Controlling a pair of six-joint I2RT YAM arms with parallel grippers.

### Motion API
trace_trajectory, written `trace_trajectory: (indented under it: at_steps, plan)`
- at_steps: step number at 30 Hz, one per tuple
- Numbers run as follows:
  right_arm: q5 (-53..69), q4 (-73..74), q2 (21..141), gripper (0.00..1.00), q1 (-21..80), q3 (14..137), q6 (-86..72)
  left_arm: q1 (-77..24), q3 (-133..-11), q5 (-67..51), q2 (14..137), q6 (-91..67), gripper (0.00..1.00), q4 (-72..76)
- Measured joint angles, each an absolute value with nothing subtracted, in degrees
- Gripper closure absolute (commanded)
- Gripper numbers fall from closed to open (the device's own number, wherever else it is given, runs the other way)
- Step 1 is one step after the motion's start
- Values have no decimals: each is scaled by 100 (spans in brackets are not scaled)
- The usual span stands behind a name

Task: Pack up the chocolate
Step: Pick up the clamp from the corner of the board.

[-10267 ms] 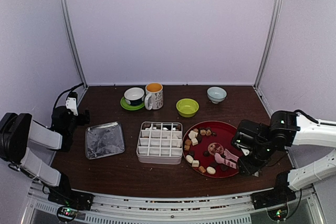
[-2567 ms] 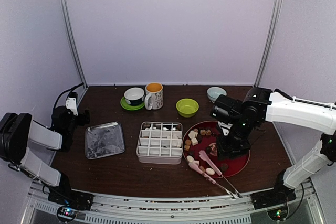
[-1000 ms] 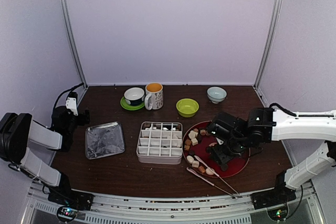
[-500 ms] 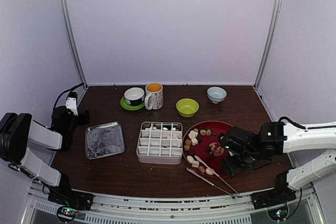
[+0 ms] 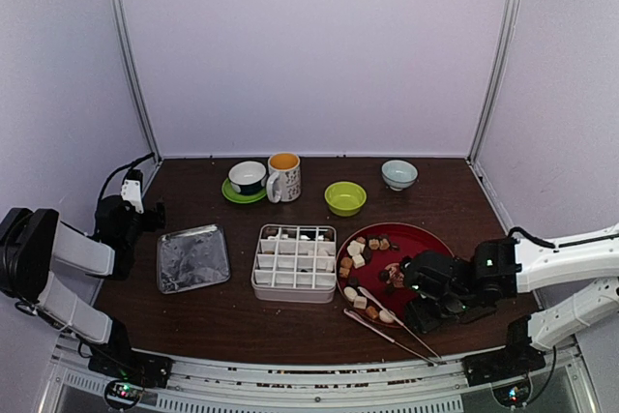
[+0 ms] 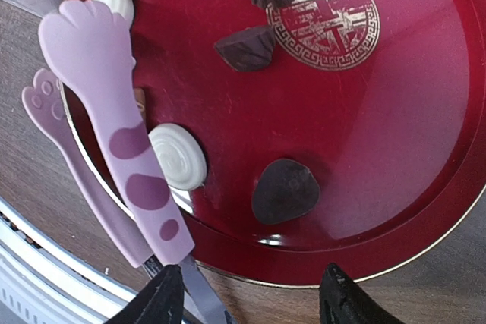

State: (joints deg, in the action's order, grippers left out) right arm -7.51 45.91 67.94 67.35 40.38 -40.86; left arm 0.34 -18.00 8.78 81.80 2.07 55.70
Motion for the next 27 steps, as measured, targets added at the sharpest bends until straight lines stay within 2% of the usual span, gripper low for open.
trace_trajectory:
  at_steps: [19,27]
  plan:
    - [-379,3916,6493,48,6954,3500,-3955,34,-1800,878,8180,204,2,5570]
    - [-364,3922,6464,60,7223,3498,-3944,34,-1800,878,8180,207,2,5570]
